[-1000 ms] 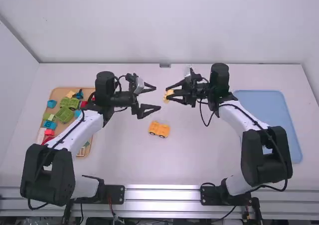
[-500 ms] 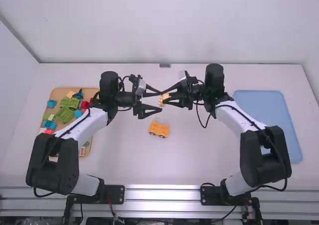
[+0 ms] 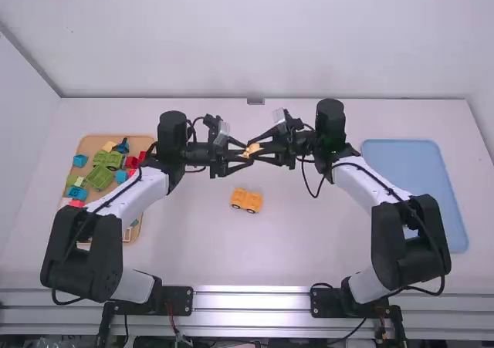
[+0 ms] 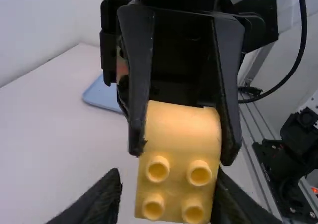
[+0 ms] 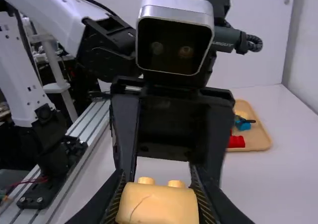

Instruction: Assemble lego blocks to make yellow taxi

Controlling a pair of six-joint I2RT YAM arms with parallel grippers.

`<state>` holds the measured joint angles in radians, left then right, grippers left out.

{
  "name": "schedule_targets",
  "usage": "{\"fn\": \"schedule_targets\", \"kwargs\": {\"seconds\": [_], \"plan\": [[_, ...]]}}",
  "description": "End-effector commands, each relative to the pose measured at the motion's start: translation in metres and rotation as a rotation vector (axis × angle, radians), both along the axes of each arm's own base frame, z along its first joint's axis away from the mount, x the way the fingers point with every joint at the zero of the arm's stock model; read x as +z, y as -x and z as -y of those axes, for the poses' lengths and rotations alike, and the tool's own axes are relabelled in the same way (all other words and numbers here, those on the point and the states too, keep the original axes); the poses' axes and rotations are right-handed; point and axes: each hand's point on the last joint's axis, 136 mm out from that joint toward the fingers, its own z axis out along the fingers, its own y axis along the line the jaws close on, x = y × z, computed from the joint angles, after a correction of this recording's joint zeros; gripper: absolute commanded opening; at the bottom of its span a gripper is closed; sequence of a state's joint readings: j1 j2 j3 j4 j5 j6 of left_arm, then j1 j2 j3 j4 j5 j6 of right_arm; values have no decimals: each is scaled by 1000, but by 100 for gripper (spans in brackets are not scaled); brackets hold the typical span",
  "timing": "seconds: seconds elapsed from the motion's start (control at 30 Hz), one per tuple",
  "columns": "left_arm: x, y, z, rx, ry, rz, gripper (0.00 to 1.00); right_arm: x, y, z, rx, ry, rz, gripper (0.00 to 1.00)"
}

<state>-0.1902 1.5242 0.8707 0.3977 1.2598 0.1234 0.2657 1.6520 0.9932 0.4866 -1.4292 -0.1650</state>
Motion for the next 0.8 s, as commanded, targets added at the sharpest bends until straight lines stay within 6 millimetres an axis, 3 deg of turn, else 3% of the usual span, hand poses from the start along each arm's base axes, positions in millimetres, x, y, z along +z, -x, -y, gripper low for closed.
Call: {"fn": "schedule_targets", "kwargs": {"seconds": [0.0, 0.1, 0.2, 0.3, 0.4, 0.43, 0.47, 0.5, 0.6, 0.7, 0.77], "plan": [[5, 4, 8, -30, 4, 20, 36, 10, -5, -2, -16, -3, 31, 12], [4, 7, 12, -44, 1, 36, 31, 10, -5, -2, -14, -5, 32, 13], [4, 9, 13, -48, 0, 31, 25, 10, -6, -2, -22, -3, 34, 24], [-1, 1, 11, -4, -19, 18, 18, 10, -9, 2, -34, -2, 25, 27], [-3, -2, 9, 22, -30, 2, 17, 10, -11, 5, -38, -2, 24, 33], [-4, -2, 10, 20, -30, 1, 17, 10, -11, 5, -39, -2, 24, 40], [-4, -2, 10, 24, -33, 0, 17, 10, -11, 5, -40, -2, 24, 54], [-5, -4, 10, 36, -39, -2, 18, 10, -12, 5, -43, -1, 24, 99], [-14, -17, 6, 122, -80, -20, 20, 7, -22, 5, -104, 13, 27, 99], [-38, -45, -14, 319, -199, -103, 20, -1, -69, 24, -376, 69, -84, 98], [-51, -55, -24, 414, -288, -152, 19, -7, -89, 42, -522, 108, -129, 99]]}}
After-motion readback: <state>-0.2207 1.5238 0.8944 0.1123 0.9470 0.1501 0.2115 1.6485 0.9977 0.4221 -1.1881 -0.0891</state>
